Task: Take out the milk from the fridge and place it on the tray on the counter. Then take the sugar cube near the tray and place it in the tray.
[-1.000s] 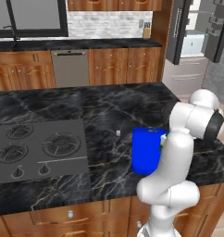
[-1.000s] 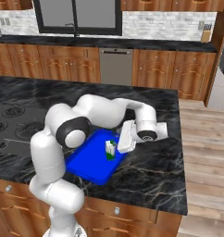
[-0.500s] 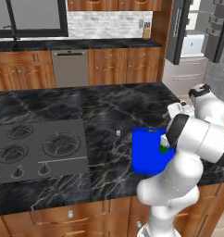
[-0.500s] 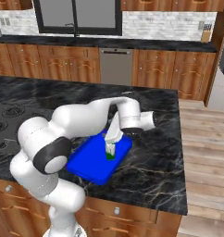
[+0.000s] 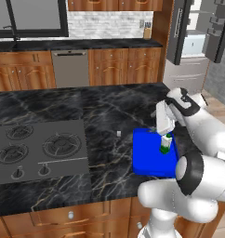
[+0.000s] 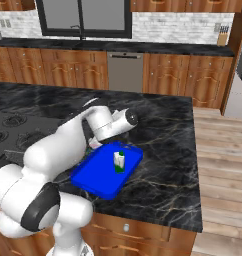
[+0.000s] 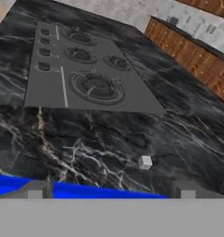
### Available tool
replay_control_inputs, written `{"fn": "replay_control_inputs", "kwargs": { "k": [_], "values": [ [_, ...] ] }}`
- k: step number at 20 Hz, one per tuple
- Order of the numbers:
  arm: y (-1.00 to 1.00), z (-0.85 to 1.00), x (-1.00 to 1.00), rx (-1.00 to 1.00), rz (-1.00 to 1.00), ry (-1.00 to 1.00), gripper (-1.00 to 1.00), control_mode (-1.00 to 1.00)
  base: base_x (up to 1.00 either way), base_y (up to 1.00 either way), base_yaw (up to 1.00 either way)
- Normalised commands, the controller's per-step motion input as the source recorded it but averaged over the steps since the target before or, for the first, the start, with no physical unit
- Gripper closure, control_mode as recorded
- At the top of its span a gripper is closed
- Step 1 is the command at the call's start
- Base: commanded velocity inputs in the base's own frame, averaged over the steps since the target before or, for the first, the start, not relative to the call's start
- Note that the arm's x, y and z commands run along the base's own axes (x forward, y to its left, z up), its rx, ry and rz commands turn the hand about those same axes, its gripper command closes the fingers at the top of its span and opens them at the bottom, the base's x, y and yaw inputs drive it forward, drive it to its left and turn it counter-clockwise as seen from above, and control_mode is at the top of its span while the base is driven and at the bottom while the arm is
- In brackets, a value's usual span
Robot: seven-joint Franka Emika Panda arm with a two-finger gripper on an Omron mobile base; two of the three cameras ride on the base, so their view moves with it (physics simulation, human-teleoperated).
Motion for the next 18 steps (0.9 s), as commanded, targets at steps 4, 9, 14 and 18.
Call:
{"fn": "replay_control_inputs", "kwargs": {
  "k": [4,9,14,18],
  "values": [
    [0.88,0.00,0.01,-0.20,-0.29,0.08,-1.00,-1.00,0.00,0.00,0.00],
    [0.65,0.00,0.13,-0.22,-0.29,0.10,-1.00,-1.00,0.00,0.00,0.00],
    [0.29,0.00,0.19,-0.13,-0.08,0.23,-1.00,-1.00,0.00,0.00,0.00],
    [0.13,0.02,0.30,-0.06,-0.01,0.24,-1.00,-1.00,0.00,0.00,0.00]
  ]
}}
